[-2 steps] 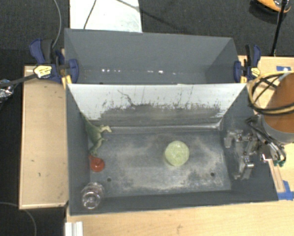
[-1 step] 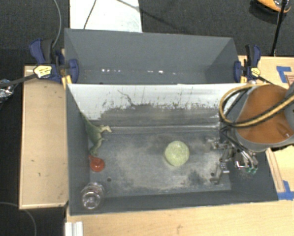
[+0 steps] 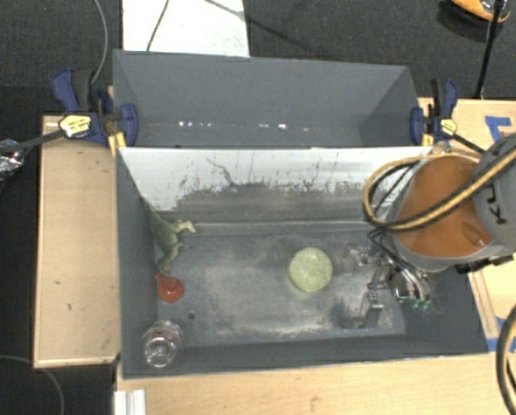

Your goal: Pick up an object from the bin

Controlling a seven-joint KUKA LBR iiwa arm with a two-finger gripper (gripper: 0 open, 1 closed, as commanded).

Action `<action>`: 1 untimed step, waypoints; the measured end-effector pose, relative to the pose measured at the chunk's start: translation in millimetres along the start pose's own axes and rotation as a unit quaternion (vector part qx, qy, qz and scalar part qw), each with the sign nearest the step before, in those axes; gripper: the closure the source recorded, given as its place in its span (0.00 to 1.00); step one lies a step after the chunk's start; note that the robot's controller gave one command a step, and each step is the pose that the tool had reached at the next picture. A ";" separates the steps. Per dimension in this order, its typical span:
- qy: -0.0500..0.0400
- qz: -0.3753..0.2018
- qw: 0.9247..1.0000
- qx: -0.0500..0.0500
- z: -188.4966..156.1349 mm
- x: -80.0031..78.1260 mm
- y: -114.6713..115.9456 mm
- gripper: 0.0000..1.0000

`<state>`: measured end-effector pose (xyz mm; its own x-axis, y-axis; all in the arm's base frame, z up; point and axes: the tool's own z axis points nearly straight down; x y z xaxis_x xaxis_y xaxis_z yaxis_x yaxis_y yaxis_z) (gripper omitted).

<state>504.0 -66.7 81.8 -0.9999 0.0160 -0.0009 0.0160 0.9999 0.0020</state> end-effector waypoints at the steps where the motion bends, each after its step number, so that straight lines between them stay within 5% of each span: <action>1: -0.005 -0.002 1.000 0.001 -16.2 -33.8 14.8 0.00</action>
Offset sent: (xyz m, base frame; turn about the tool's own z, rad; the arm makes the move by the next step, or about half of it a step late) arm 0.0545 0.0262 -0.0118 -0.0203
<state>538.0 -52.4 98.0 -0.9999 0.0119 -0.0107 0.0119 0.9999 -0.0007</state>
